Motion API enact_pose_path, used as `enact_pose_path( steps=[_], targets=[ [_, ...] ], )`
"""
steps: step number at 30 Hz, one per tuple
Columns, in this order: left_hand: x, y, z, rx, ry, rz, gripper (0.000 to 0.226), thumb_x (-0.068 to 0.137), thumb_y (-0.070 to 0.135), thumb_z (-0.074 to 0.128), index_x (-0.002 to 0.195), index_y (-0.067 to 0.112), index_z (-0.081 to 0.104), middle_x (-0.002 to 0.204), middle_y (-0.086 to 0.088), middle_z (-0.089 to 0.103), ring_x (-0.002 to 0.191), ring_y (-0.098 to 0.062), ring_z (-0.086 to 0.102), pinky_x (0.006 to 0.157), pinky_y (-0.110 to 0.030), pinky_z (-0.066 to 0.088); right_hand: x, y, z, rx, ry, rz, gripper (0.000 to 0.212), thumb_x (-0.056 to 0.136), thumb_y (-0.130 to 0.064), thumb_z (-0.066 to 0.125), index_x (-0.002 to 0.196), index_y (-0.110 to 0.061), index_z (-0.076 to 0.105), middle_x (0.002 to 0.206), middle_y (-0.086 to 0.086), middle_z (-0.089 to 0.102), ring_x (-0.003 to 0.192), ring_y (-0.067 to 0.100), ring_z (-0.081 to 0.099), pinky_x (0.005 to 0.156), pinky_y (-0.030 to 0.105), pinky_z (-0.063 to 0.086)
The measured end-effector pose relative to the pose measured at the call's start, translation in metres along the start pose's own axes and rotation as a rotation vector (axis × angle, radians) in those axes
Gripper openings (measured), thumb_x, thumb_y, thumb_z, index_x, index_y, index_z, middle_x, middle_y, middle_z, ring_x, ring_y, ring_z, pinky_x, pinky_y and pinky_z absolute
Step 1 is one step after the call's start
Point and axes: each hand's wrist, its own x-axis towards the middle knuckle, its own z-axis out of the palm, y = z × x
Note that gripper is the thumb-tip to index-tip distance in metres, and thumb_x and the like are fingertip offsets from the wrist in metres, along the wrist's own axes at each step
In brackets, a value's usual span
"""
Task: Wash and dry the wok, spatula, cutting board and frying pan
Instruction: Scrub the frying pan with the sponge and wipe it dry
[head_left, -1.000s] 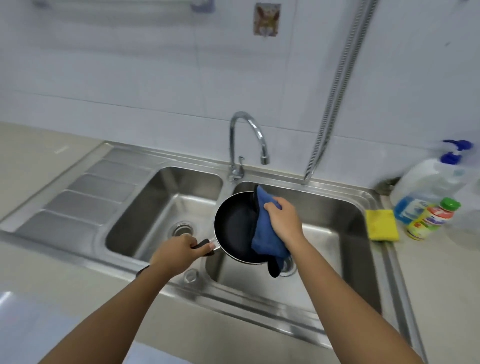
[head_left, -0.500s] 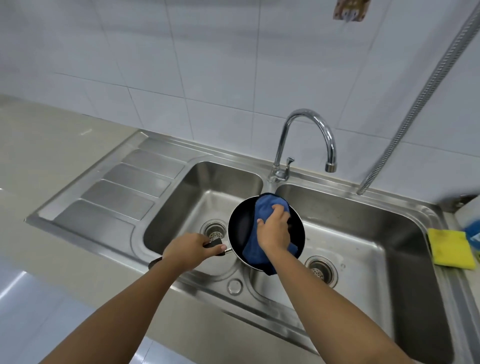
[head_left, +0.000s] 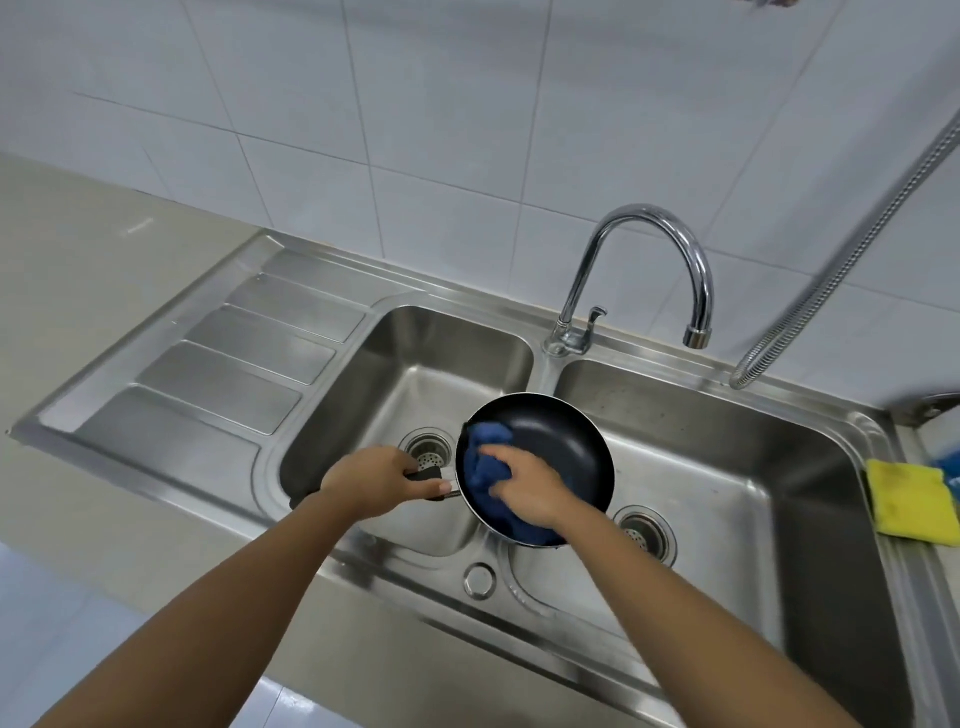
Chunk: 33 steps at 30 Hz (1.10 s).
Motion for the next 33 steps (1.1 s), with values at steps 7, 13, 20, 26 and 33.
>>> enact_pose_path(
  steps=[7, 13, 20, 26, 33],
  targets=[
    [0.013, -0.006, -0.007, -0.07, -0.065, -0.009, 0.077, 0.055, 0.095, 0.05, 0.059, 0.018, 0.045, 0.06, 0.004, 0.049, 0.057, -0.014, 0.048, 0.056, -0.03, 0.033, -0.032, 0.018, -0.049, -0.59, -0.233, -0.04, 0.031, 0.089, -0.014, 0.054, 0.095, -0.037, 0.075, 0.11, -0.01, 0.061, 0.113, 0.021, 0.037, 0.104, 0.042, 0.02],
    [0.014, -0.006, -0.007, -0.047, -0.089, -0.008, 0.075, 0.059, 0.092, 0.053, 0.058, 0.017, 0.046, 0.059, 0.005, 0.05, 0.059, -0.014, 0.049, 0.057, -0.03, 0.035, -0.01, 0.004, -0.011, -0.312, -0.259, -0.18, 0.055, 0.085, -0.022, 0.067, 0.137, -0.024, 0.05, 0.134, 0.006, 0.043, 0.122, 0.027, 0.044, 0.103, 0.042, 0.038],
    [0.002, 0.003, 0.009, 0.006, 0.018, -0.028, 0.077, 0.066, 0.092, 0.044, 0.069, 0.017, 0.055, 0.066, 0.002, 0.056, 0.06, -0.015, 0.053, 0.056, -0.03, 0.038, 0.031, 0.003, -0.014, -0.725, 0.275, 0.006, 0.053, 0.098, -0.023, 0.045, 0.148, -0.013, 0.029, 0.14, 0.014, 0.04, 0.122, 0.033, 0.046, 0.09, 0.04, 0.044],
    [0.005, 0.009, 0.006, 0.014, 0.065, -0.047, 0.08, 0.064, 0.095, 0.04, 0.063, 0.015, 0.048, 0.063, 0.0, 0.053, 0.059, -0.017, 0.051, 0.055, -0.029, 0.037, 0.016, 0.006, -0.041, -1.197, 0.004, 0.238, 0.037, 0.093, -0.031, 0.052, 0.129, -0.023, 0.055, 0.132, 0.003, 0.051, 0.122, 0.024, 0.043, 0.097, 0.034, 0.033],
    [0.013, 0.012, -0.006, 0.017, -0.016, -0.02, 0.076, 0.064, 0.094, 0.044, 0.06, 0.018, 0.05, 0.068, 0.002, 0.057, 0.071, -0.018, 0.059, 0.058, -0.029, 0.038, -0.006, 0.009, -0.045, -0.45, -0.352, -0.02, 0.04, 0.08, -0.001, 0.05, 0.103, -0.023, 0.074, 0.107, -0.002, 0.069, 0.099, 0.02, 0.059, 0.086, 0.029, 0.046]
  ],
)
